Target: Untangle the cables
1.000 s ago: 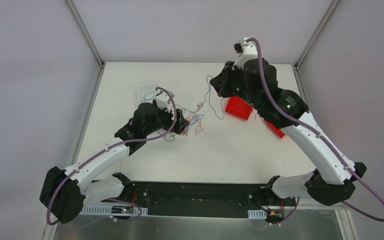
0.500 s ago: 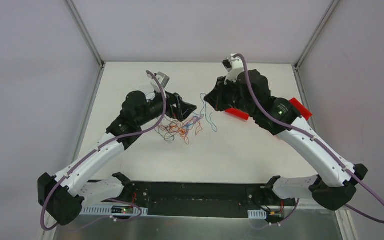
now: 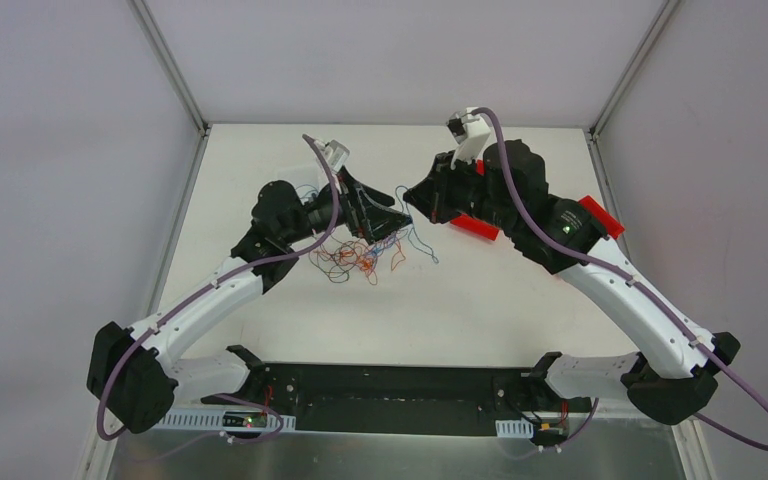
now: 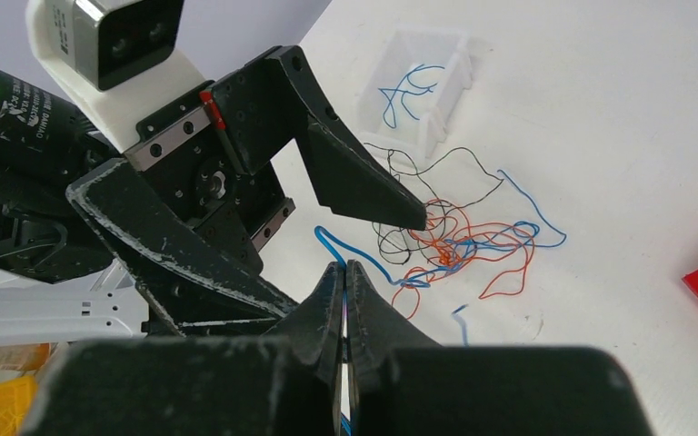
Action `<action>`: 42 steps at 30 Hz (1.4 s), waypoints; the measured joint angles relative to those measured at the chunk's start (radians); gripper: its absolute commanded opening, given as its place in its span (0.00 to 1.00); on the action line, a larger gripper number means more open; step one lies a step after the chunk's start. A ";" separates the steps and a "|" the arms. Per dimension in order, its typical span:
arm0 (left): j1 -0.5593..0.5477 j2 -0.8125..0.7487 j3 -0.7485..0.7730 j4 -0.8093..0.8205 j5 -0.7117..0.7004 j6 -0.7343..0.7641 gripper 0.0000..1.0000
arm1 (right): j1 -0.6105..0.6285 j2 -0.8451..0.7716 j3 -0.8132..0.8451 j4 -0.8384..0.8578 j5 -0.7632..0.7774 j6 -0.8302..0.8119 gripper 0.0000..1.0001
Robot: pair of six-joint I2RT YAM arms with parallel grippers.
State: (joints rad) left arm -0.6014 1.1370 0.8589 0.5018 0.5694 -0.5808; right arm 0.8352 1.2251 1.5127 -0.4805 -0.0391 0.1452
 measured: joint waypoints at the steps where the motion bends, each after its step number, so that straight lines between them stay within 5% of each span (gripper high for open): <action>1: 0.000 -0.003 -0.005 0.014 0.004 -0.005 0.96 | 0.000 0.000 0.000 0.001 0.000 0.000 0.00; 13: 0.000 -0.088 -0.076 0.069 -0.005 -0.008 0.91 | 0.000 -0.001 -0.004 0.005 0.016 0.000 0.00; 21: -0.010 -0.002 -0.043 0.068 0.045 -0.014 0.90 | 0.000 -0.001 -0.004 0.011 0.003 0.014 0.00; 24: -0.026 0.023 -0.041 0.060 0.051 -0.011 0.77 | 0.000 0.001 -0.004 0.021 -0.003 0.024 0.00; 31: -0.048 0.041 -0.014 0.054 0.077 0.011 0.00 | 0.000 0.015 -0.004 0.030 -0.003 0.034 0.00; 32: -0.048 0.041 -0.013 0.055 0.078 0.015 0.00 | 0.000 0.018 -0.004 0.031 -0.002 0.035 0.08; 36: -0.048 0.039 -0.003 0.021 0.061 0.047 0.00 | 0.000 0.023 -0.005 0.034 0.009 0.057 0.69; 42: -0.048 0.017 0.098 -0.225 -0.101 0.108 0.00 | -0.004 -0.087 -0.236 0.140 0.141 0.077 0.76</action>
State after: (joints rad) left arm -0.6491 1.1538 0.9569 0.2764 0.4679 -0.4732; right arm 0.8310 1.1378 1.2766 -0.3401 0.1020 0.2222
